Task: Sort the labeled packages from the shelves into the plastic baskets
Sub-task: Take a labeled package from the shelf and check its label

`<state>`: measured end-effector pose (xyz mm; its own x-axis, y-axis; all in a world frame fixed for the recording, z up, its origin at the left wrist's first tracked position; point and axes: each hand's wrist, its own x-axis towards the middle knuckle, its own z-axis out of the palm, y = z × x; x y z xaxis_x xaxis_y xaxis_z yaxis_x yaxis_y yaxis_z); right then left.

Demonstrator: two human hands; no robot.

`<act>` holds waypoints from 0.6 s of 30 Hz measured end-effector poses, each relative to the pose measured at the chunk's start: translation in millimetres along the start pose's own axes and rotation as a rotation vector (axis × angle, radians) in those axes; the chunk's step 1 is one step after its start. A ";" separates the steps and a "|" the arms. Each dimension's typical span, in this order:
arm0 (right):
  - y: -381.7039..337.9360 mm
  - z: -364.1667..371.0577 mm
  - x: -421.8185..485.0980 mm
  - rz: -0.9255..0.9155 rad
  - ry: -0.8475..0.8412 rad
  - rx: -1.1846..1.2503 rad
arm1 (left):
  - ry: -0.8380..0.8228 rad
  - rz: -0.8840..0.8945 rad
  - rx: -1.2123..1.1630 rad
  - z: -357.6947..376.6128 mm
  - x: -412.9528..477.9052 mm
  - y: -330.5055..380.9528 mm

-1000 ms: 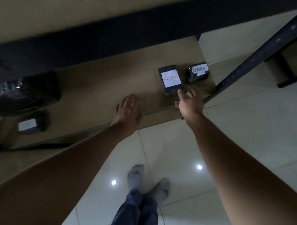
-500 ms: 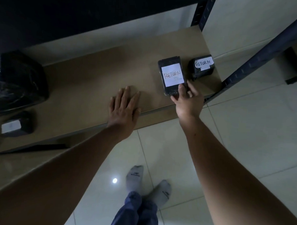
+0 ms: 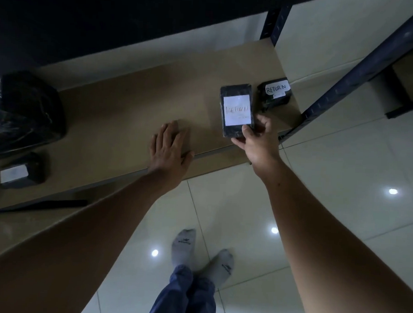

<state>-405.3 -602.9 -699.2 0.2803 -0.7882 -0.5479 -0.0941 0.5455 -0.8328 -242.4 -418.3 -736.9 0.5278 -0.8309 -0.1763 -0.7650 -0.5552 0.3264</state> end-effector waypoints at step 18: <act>-44.9 41.9 -244.8 0.186 -0.164 0.008 | -0.116 -0.435 -0.319 -169.9 -215.8 15.8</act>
<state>-429.6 -422.5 -524.4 0.4104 -0.6176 -0.6709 -0.1507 0.6797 -0.7179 -305.6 -241.4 -535.9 0.7126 -0.5357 -0.4531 -0.3257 -0.8246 0.4626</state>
